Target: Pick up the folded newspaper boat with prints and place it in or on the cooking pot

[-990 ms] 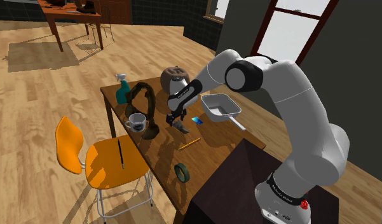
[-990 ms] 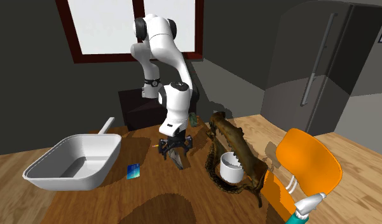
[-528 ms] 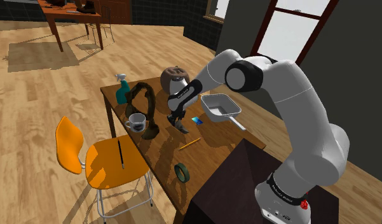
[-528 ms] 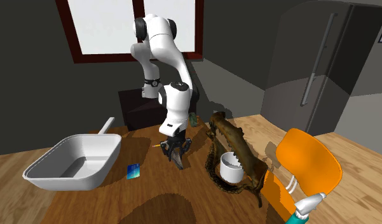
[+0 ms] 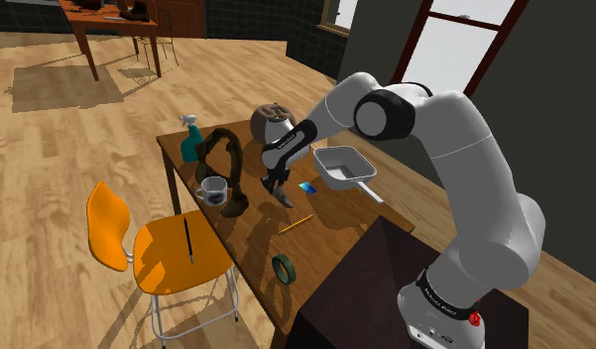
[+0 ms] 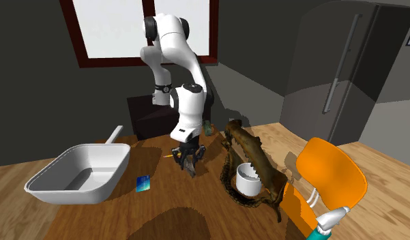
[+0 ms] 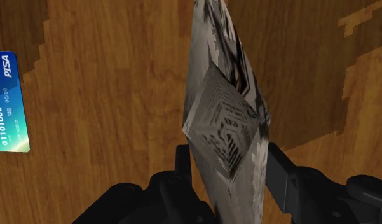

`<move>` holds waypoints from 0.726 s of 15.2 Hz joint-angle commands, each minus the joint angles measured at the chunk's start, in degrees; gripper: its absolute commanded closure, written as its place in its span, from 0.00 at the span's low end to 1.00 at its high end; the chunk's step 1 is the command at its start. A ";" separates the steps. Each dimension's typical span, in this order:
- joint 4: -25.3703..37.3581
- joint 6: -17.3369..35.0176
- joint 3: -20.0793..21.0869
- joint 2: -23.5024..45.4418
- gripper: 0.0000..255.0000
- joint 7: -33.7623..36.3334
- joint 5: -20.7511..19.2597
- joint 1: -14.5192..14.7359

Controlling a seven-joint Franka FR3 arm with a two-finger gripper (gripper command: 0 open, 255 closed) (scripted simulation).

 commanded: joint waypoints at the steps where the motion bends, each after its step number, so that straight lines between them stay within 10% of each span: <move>1: -0.78 -0.65 0.02 -1.43 1.00 -0.10 0.01 -0.02; 11: -3.23 -4.57 0.11 -7.81 1.00 -0.52 0.11 -0.03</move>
